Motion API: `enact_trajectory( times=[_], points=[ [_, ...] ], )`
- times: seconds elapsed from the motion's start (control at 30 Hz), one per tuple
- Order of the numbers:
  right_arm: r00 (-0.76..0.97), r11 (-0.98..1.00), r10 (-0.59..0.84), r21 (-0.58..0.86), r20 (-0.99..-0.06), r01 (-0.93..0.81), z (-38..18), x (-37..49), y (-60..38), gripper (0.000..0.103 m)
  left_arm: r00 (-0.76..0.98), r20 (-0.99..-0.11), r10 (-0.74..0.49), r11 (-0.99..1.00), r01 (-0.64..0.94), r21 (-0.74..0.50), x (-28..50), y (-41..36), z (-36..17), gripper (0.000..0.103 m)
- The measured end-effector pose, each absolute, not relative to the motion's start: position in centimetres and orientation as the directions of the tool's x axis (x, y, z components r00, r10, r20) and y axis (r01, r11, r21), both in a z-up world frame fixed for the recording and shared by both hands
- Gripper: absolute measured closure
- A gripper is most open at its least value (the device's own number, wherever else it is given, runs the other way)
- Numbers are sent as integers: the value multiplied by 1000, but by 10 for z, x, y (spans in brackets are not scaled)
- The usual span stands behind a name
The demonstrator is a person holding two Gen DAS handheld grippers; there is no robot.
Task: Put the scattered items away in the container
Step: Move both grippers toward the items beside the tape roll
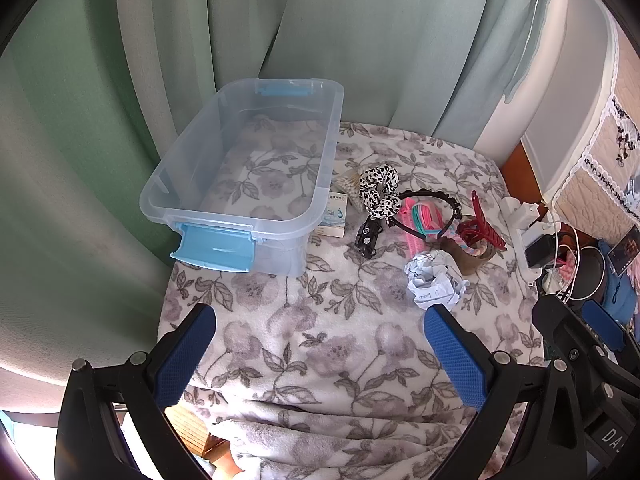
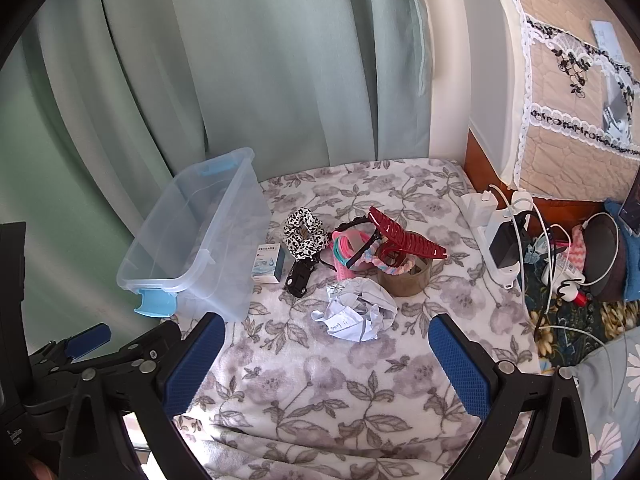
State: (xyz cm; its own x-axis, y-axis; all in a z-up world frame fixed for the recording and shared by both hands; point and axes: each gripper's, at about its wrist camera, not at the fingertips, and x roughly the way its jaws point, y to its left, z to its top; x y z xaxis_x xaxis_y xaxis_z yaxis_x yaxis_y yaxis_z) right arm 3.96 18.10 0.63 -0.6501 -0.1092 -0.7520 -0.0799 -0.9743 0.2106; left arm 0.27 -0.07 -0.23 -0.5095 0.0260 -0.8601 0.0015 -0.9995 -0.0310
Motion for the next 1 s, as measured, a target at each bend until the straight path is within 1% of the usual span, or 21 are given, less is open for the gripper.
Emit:
enact_trajectory(
  times=[0.2, 0.43, 0.53, 0.67, 0.8, 1.0],
  points=[
    [-645, -967, -121, 235, -754, -93, 1, 37, 188, 0, -566, -823, 39, -999, -26, -29, 0, 4, -2, 0],
    [-651, -954, -152, 282, -744, -99, -12, 35, 206, 0, -631, -767, 116, -993, -84, -81, -7, 17, -10, 0],
    [-662, -954, -155, 286, -734, -93, -19, 34, 213, 0, -633, -758, 157, -987, -120, -105, -13, 26, -17, 0],
    [-688, -955, -153, 286, -709, -82, -29, 34, 222, 0, -608, -763, 220, -975, -157, -157, -20, 37, -33, 0],
    [-707, -957, -135, 276, -694, -88, -41, 30, 233, 0, -593, -767, 245, -968, -198, -157, -26, 50, -52, 0],
    [-712, -960, -105, 257, -694, -109, -63, 19, 254, 0, -516, -807, 289, -951, -251, -181, -39, 68, -85, 0]
  ],
)
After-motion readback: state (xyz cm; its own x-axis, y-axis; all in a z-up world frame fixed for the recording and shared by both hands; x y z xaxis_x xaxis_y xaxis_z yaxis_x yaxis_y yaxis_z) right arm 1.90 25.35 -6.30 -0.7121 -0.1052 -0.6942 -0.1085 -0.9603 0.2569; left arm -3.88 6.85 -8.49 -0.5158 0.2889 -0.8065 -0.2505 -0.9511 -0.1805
